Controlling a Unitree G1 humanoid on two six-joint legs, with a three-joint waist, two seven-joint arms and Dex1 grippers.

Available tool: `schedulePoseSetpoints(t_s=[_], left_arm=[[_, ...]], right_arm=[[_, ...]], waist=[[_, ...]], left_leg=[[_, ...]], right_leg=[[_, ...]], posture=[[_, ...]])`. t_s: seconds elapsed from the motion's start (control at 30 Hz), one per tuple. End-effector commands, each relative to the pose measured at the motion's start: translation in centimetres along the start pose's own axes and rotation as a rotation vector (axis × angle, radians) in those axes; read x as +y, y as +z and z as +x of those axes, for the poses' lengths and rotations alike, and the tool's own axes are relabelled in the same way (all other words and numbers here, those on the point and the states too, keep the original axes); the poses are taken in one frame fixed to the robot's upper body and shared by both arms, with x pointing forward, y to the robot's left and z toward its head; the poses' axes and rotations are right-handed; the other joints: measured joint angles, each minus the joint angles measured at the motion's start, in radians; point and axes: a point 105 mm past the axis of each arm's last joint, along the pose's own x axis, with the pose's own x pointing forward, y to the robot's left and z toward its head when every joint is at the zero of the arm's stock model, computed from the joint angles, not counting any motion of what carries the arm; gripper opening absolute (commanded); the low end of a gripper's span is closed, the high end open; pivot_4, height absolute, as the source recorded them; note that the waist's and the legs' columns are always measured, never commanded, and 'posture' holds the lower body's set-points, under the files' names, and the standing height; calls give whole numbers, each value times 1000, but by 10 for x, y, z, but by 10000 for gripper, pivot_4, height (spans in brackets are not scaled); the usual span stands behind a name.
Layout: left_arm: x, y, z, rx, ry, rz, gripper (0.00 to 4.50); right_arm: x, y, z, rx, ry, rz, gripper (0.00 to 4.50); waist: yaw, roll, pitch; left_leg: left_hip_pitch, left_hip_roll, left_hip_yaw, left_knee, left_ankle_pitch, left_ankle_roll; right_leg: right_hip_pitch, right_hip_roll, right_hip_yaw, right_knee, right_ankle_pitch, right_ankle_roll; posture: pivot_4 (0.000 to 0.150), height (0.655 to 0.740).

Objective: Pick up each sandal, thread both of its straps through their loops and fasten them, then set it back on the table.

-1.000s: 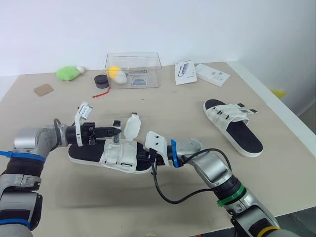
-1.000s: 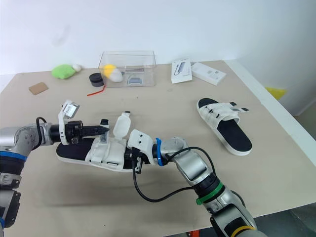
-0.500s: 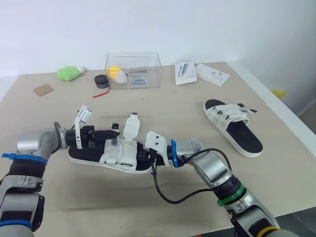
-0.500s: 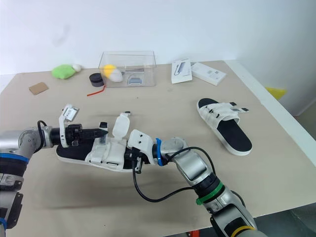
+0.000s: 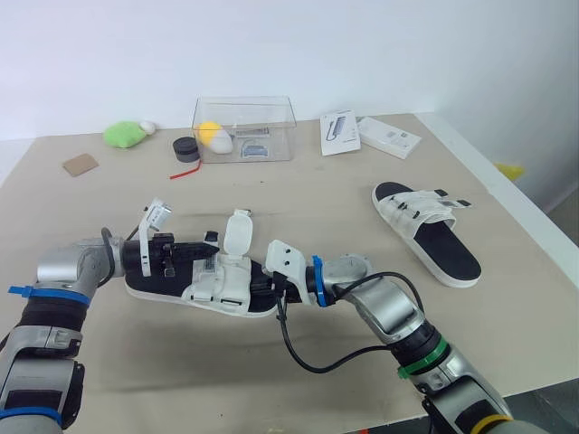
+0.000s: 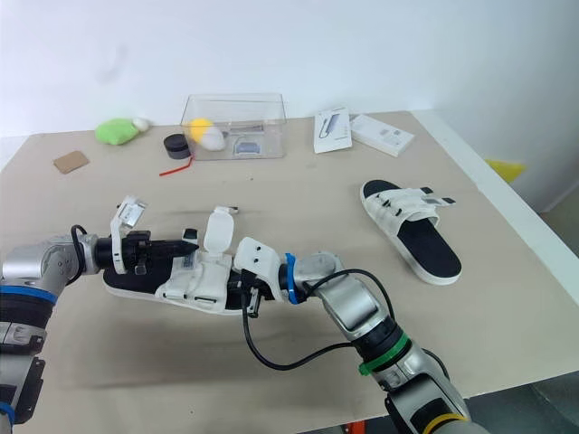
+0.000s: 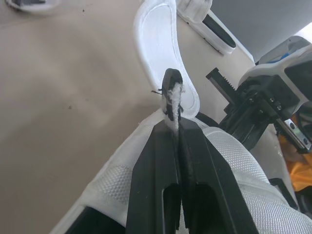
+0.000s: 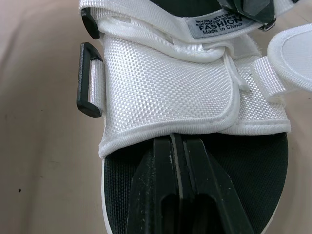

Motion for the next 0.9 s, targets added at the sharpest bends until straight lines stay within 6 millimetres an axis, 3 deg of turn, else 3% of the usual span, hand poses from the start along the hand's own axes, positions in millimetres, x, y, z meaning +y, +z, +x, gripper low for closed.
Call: schedulePoseSetpoints(t_s=[0.03,0.07,0.2,0.4,0.9], left_arm=[[1,4,-5,-20,20,18,656],[-1,5,-4,-23,2,8,656],[-4,2,-2,-12,-10,8,13256],[-3,2,-2,-10,-6,45,43358],[21,-11,2,85,134,310,44675]], right_arm=[[7,-25,5,89,22,59,0],[7,-25,5,88,22,59,0],[7,-25,5,89,22,59,0],[6,-25,4,90,19,60,0],[5,-25,4,86,19,51,0]], waist=[[0,0,0],[0,0,0],[0,0,0],[0,0,0],[1,0,0]], left_leg=[[0,0,0,0,0,0],[0,0,0,0,0,0],[0,0,0,0,0,0],[0,0,-1,0,0,0],[0,0,-1,1,0,0]], right_leg=[[0,0,0,0,0,0],[0,0,0,0,0,0],[0,0,0,0,0,0],[0,0,-1,1,0,-1],[0,0,-1,2,-1,-1]], posture=[[1500,7400],[1500,7400],[1500,7400],[1500,7400],[1500,7400]])
